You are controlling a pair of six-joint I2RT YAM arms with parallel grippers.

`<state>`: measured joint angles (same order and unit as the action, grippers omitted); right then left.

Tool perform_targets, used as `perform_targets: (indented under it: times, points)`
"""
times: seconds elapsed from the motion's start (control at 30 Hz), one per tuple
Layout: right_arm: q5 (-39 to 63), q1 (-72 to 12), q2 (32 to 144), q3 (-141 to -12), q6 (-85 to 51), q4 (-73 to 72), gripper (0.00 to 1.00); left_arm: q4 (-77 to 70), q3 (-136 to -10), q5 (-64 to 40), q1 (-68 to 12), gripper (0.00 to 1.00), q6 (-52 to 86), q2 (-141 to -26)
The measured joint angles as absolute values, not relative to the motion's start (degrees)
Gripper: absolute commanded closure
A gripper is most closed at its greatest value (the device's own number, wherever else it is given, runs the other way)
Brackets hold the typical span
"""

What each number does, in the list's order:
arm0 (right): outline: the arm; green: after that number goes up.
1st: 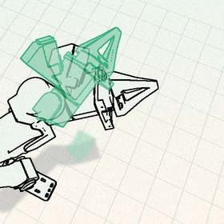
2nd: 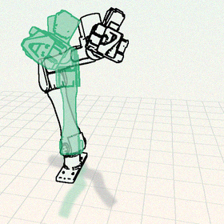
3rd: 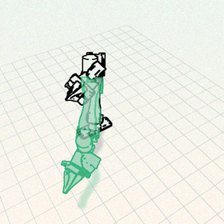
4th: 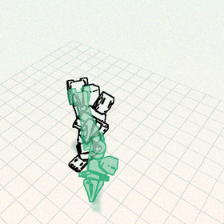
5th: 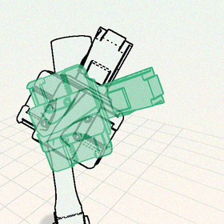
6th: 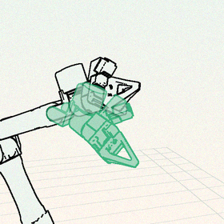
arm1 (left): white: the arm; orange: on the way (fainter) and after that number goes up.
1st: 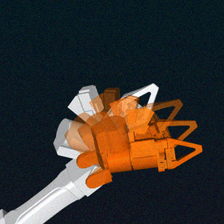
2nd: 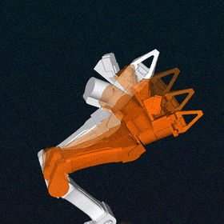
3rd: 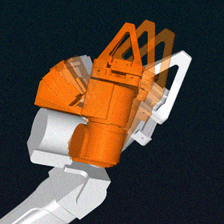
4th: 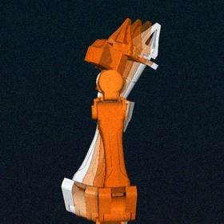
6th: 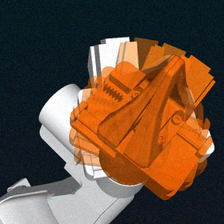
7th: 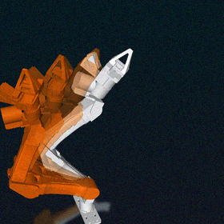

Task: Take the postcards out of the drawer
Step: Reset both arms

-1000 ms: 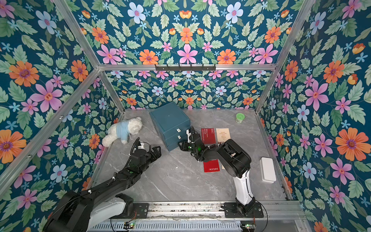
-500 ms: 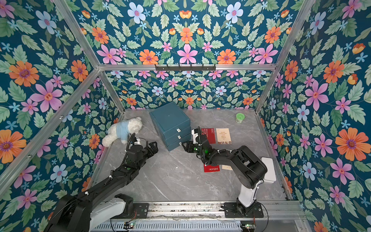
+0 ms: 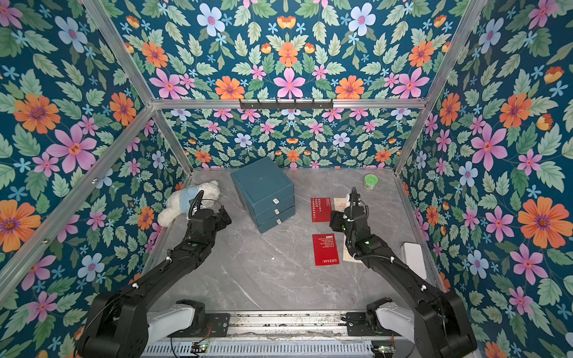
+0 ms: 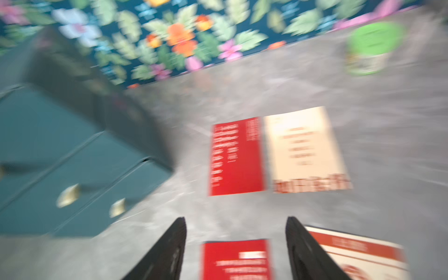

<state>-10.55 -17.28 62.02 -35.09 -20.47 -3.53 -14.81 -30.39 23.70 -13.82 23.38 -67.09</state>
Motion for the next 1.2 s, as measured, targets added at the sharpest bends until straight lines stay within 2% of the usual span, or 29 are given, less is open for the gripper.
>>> perform_targets:
  times: [0.27,0.5,0.63,0.77,1.03,1.2]
  points:
    - [-24.36,-7.7,51.68,-18.81,-12.16,-10.63,0.21,-28.56,-26.13,35.22,-12.47,0.0,12.84,-73.14]
    - [-25.78,-2.59,58.33,-10.31,-8.54,-27.92,0.21,-43.72,-20.14,37.43,-9.52,0.01,7.11,-81.08]
    - [-24.05,-2.13,66.74,-11.49,-4.91,-37.85,0.19,-52.4,-20.23,35.73,-7.81,0.0,5.23,-87.88]
    - [-22.57,-2.13,70.59,-14.24,-1.32,-42.61,0.19,-54.17,-23.07,31.27,-7.09,0.01,3.46,-90.43]
    - [-18.26,-1.65,70.19,-14.74,0.86,-42.59,0.21,-64.14,-16.16,19.11,-3.33,0.01,2.42,-91.88]
    - [-15.16,-1.54,65.95,-11.53,1.23,-43.03,0.21,-67.31,-15.79,16.32,-3.22,0.01,2.22,-91.96]
